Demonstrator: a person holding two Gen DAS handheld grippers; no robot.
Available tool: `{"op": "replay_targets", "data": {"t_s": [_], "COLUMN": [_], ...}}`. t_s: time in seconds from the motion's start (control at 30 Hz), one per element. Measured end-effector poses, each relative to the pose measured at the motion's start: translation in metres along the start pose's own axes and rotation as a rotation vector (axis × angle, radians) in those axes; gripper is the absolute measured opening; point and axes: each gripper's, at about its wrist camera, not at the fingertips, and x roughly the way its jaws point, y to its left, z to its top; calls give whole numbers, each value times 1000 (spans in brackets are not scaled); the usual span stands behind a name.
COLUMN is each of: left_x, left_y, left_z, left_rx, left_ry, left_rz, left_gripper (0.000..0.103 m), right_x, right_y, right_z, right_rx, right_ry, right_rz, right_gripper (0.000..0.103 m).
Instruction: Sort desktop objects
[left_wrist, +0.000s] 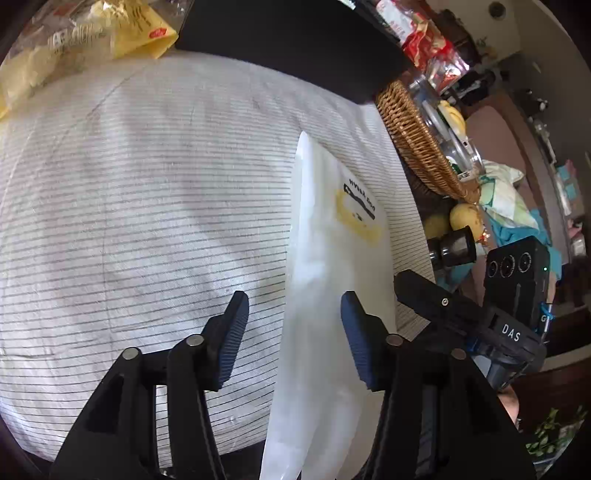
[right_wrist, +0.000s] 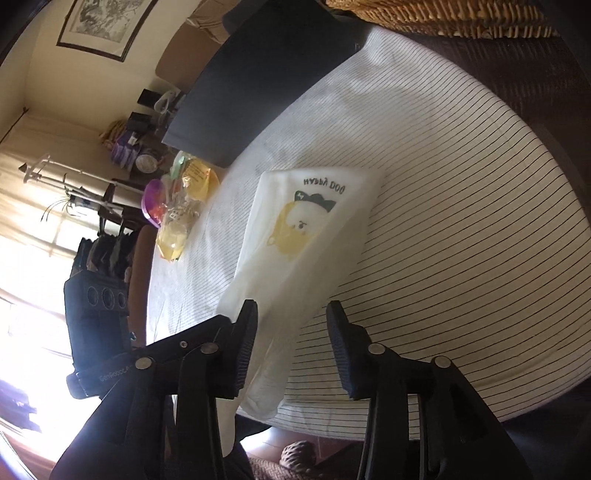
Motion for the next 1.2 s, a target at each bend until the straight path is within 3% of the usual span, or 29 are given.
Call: {"op": "replay_targets", "data": {"t_s": [0.17,0.37,0.43,0.47,0.53,0.77,0.97,1.2], "left_x": [-6,-10,-23,-29,-38,-41,-28,-12], "left_y": [-1,1,3,4,7,0,-4,-7], "left_z": [9,10,4,1,-7,-14,-10,-18], "left_rx": [39,22,12,9,-4,-8,4,10], "left_ry": [11,7,-18,-27,-36,-31,-5,30], "left_rz": [32,37,34,26,15,-5,7,15], "left_gripper": [53,54,54,60,64,64,64,64], "right_x": [-13,-10,-13,-14,-15,-24,-23,-15], "right_y": [1,16,27,32,34,21,3,-5], "right_z": [31,76,81,82,83,77,57,41], "right_rx": [-58,-202,-294,-340,-388,-304,-135,-94], "right_ry": [-29,-1,15,24,51,67,100,124], "right_rz": [-41,-141,-160,-176,-207,-116,17,22], "right_gripper": [47,49,55,62,65,65,66,66]}}
